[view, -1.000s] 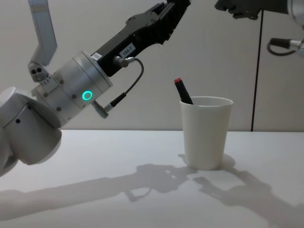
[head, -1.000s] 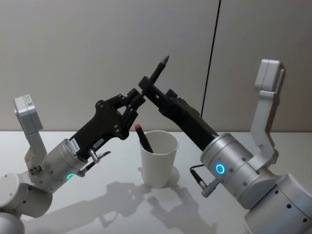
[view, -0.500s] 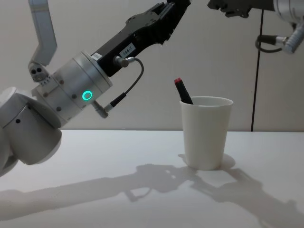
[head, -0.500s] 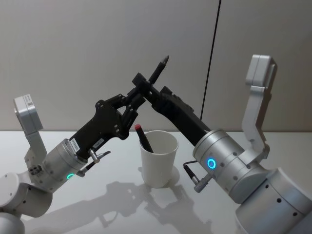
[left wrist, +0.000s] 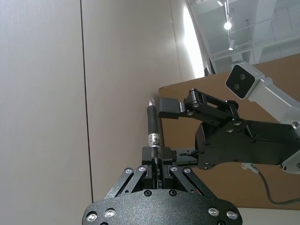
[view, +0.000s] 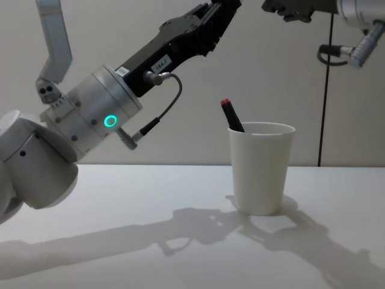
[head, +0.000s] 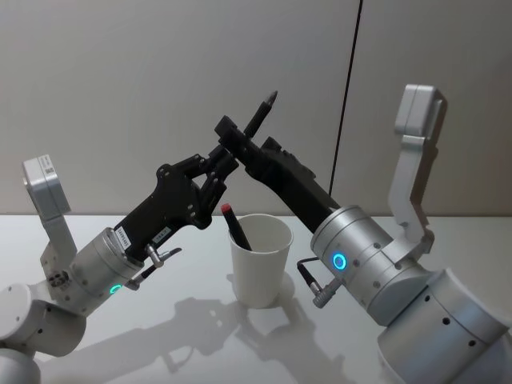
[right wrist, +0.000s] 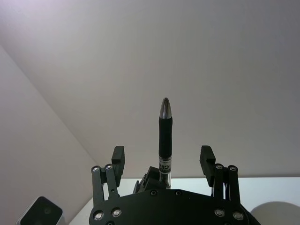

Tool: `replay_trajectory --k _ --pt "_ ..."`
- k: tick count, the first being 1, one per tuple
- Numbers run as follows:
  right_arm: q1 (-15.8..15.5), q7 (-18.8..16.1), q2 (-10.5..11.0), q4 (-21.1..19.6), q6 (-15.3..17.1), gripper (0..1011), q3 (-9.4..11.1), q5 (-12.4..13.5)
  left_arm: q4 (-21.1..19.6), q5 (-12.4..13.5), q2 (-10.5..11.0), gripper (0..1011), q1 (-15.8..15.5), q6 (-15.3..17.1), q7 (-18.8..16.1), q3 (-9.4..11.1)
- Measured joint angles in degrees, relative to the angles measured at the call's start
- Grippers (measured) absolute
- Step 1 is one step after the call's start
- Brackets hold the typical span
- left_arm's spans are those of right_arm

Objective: Place the pen into the pen holder.

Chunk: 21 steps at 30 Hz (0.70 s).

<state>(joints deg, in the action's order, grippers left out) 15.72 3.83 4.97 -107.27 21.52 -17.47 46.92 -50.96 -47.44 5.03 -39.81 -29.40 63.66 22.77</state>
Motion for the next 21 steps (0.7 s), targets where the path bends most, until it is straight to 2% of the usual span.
replay_trajectory --k 21 --pt "1.67 0.83 0.53 2.13 -1.73 1001 -1.17 -0.83 0.0 0.0 0.0 124 0.0 0.0 0.0 0.0"
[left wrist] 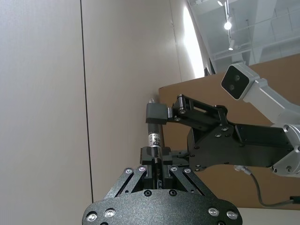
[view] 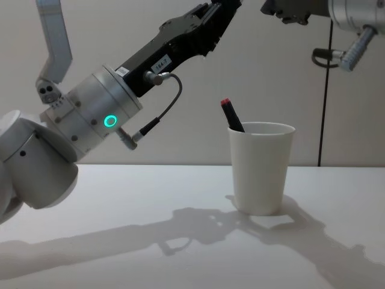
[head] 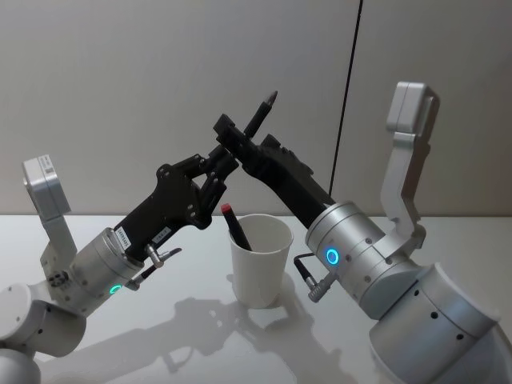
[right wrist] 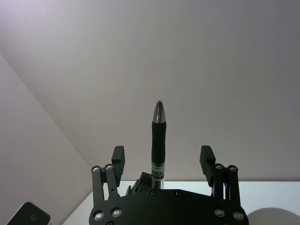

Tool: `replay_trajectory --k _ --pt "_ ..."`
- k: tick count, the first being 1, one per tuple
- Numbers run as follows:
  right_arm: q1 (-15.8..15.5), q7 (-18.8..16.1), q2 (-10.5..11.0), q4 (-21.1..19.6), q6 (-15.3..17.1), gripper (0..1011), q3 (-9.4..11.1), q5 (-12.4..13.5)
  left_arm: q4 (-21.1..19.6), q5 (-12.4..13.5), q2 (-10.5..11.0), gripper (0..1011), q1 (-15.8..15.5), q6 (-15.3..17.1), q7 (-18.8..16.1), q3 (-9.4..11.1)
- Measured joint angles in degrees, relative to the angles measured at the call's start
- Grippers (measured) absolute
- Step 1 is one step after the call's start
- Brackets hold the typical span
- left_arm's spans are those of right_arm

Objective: Place the pen into the pen holder.

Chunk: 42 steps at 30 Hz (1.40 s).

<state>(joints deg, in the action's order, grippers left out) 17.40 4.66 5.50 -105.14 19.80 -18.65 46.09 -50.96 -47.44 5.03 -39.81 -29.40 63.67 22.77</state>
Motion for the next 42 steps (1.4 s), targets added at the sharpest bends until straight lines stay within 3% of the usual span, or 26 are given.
replay_trajectory --k 39,42 --pt "2.06 1.62 -0.75 2.7 0.44 1001 -0.33 3.89 0.01 0.0 0.0 124 0.0 0.0 0.0 0.0" --pt "2.12 1.63 -0.75 2.75 0.44 968 -0.32 3.99 0.0 0.0 0.0 124 0.0 0.0 0.0 0.0"
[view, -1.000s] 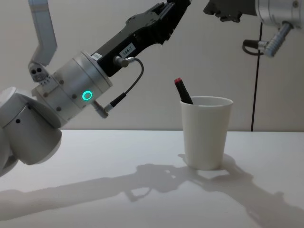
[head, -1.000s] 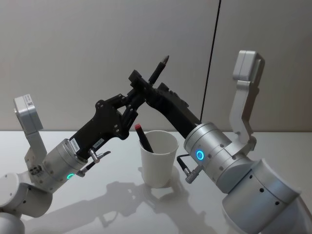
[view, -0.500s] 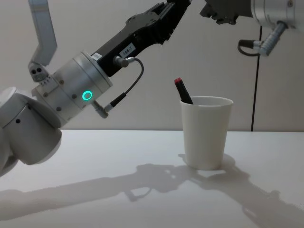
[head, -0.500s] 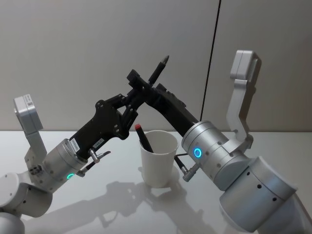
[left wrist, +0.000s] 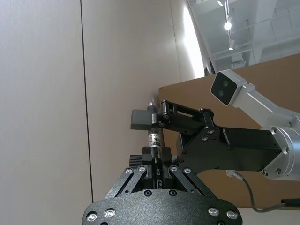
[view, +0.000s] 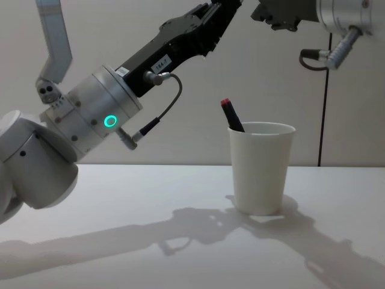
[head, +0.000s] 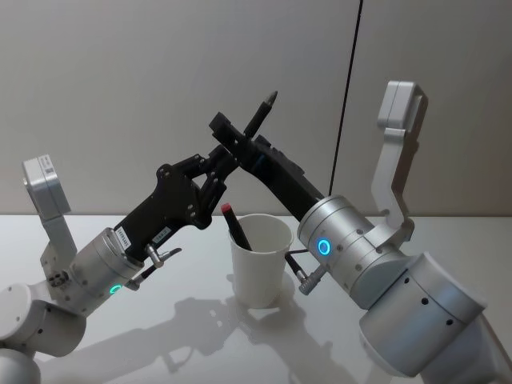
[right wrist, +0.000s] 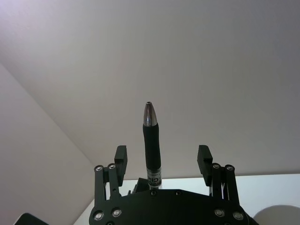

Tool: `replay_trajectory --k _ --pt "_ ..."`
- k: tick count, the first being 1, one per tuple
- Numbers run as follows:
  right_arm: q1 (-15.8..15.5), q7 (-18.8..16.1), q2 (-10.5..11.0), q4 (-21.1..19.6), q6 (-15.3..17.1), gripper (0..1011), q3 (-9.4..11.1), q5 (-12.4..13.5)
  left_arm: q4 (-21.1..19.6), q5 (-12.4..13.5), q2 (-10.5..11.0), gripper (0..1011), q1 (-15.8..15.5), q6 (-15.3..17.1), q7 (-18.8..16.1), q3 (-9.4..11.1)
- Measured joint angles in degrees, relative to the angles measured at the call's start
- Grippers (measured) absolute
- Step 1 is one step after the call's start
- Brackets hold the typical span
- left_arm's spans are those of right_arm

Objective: Place the pen into the pen holder.

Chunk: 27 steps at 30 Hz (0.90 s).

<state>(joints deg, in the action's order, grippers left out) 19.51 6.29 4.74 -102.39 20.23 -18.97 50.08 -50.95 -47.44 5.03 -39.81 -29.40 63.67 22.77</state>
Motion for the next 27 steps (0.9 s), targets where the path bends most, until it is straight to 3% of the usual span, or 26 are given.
replay_trajectory --k 10,14,27 --pt "0.17 0.01 0.0 0.21 -0.04 710 0.04 0.27 0.0 0.0 0.0 124 0.0 0.0 0.0 0.0" --pt "0.19 0.01 0.0 0.25 -0.04 547 0.04 0.33 0.0 0.0 0.0 124 0.0 0.0 0.0 0.0" --pt "0.24 -0.01 0.0 0.33 -0.04 157 0.05 0.43 0.0 0.0 0.0 116 0.0 0.0 0.0 0.0"
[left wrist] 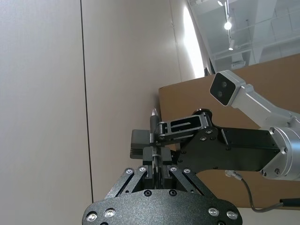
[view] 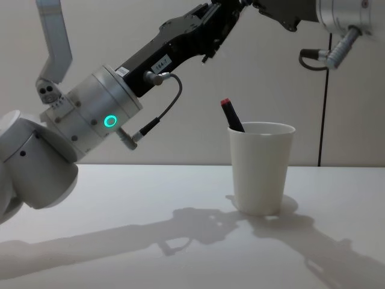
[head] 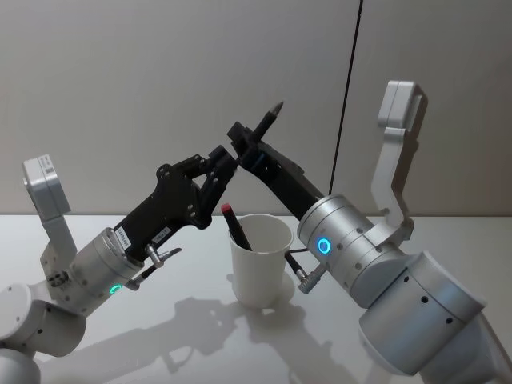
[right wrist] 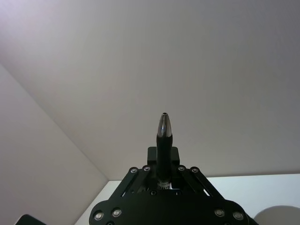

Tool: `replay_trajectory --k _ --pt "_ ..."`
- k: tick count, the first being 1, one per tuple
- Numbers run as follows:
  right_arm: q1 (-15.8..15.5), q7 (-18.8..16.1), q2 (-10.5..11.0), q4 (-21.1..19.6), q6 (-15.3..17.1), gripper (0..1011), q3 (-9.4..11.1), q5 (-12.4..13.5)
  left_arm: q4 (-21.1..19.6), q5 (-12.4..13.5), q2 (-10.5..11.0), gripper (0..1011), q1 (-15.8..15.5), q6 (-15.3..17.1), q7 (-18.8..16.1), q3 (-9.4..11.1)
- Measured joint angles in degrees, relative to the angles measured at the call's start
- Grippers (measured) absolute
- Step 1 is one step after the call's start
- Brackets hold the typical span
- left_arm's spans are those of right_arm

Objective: Place the pen into the pen holder.

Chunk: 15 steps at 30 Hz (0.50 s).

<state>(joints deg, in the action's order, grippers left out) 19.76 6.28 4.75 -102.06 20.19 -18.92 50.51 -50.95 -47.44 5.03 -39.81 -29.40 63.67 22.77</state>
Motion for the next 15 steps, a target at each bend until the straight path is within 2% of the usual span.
replay_trajectory --k 15 --pt "0.03 0.01 0.0 0.02 0.0 135 0.0 0.04 0.0 0.0 0.0 116 0.0 0.0 0.0 0.0"
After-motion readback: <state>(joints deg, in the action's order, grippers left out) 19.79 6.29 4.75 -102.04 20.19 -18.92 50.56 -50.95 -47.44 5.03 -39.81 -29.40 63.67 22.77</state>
